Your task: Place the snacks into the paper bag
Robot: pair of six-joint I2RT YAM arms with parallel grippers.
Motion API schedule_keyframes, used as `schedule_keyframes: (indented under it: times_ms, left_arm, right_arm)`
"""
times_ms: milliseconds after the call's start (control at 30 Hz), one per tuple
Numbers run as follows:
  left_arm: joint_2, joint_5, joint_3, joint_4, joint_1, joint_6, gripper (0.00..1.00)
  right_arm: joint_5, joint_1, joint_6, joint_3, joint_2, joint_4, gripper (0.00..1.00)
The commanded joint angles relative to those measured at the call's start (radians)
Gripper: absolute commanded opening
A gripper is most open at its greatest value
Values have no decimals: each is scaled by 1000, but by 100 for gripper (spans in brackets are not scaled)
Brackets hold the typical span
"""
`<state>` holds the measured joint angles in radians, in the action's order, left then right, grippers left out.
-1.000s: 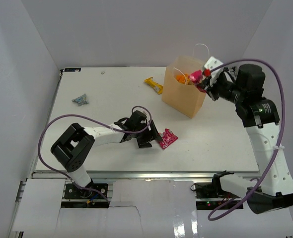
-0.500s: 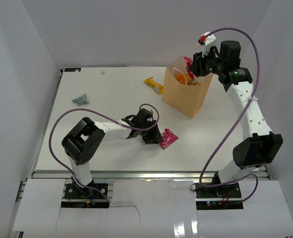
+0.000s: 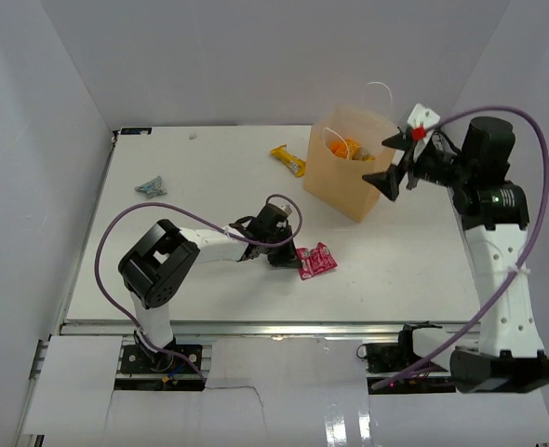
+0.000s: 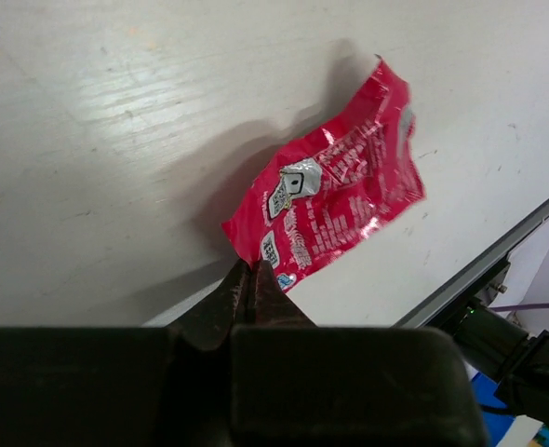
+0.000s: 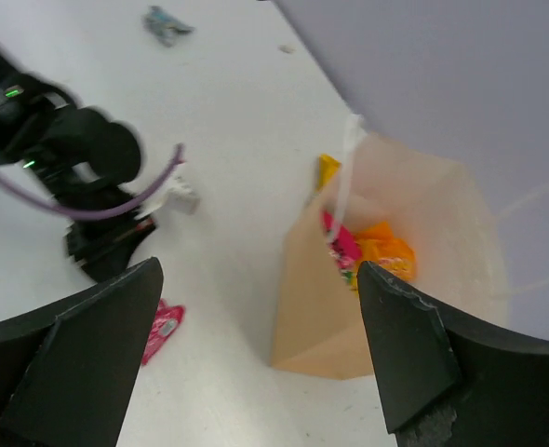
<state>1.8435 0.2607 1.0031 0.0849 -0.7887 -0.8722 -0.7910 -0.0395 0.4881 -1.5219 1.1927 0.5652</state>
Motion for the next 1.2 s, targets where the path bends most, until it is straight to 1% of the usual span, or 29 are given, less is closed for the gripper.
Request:
schedule_keyframes:
  times_ms: [0, 67, 100, 133, 200, 267, 300, 367, 400, 467, 500, 533, 567, 600, 667, 700, 733, 800, 833, 933, 1000, 1100, 1167]
  left_arm:
    - [-75, 20, -27, -114, -4, 73, 0]
    - [-121, 46, -55, -184, -4, 91, 0]
    - [-134, 52, -67, -204, -4, 98, 0]
    - [-147, 60, -87, -220, -4, 107, 0]
    - [-174, 80, -95, -232, -4, 121, 0]
    - [-190, 95, -109, -240, -4, 139, 0]
    - [-208, 103, -115, -246, -4, 144, 0]
    - [-227, 113, -133, -260, -3, 171, 0]
    - [-245, 129, -139, -263, -3, 183, 0]
    - [-262, 146, -155, -266, -4, 219, 0]
    - [-273, 162, -159, -264, -4, 254, 0]
    - [-292, 170, -167, -264, -3, 274, 0]
    - [-303, 178, -175, -260, -4, 295, 0]
    - [-314, 183, -184, -251, -4, 332, 0]
    - [-340, 195, -182, -208, -4, 372, 0]
    - [-346, 196, -178, -191, -4, 403, 0]
    - [-352, 204, -176, -177, -4, 415, 0]
    - [-374, 213, -173, -146, -4, 444, 0]
    - [-382, 216, -173, -139, -4, 452, 0]
    - [-409, 230, -179, -122, -4, 467, 0]
    - [-426, 233, -182, -119, -4, 467, 0]
    - [-444, 238, -193, -122, -4, 457, 0]
    - [-452, 242, -195, -123, -4, 450, 0]
  right_arm:
    - [-284, -10, 345, 103, -99, 271, 90]
    - [-278, -17, 423, 155, -149, 349, 90]
    - [-257, -35, 488, 181, -159, 389, 91]
    - [-245, -45, 513, 228, -168, 456, 91]
    - [-196, -80, 530, 288, -188, 487, 92]
    - [-136, -124, 518, 380, -199, 477, 92]
    - [-60, -181, 457, 408, -199, 452, 92]
    - [1, -233, 417, 481, -193, 380, 92]
    - [19, -275, 425, 497, -188, 372, 92]
    - [3, -301, 551, 523, -177, 364, 90]
    - [-40, -312, 631, 546, -171, 381, 90]
    - [-59, -313, 720, 552, -159, 393, 90]
    - [-74, -315, 847, 560, -153, 392, 90]
    - [-89, -319, 891, 569, -142, 354, 90]
    - [-100, -324, 932, 560, -81, 309, 90]
    - [-114, -333, 972, 524, -47, 305, 90]
    - [-119, -341, 989, 497, 26, 314, 90]
    - [-135, -365, 1047, 426, 103, 367, 90]
    - [-137, -375, 1055, 407, 167, 374, 90]
    - [-137, -408, 1048, 368, 250, 345, 90]
    - [-125, -428, 1005, 361, 274, 308, 90]
    - [-111, -456, 994, 356, 307, 279, 90]
    - [-100, -479, 995, 361, 330, 274, 93]
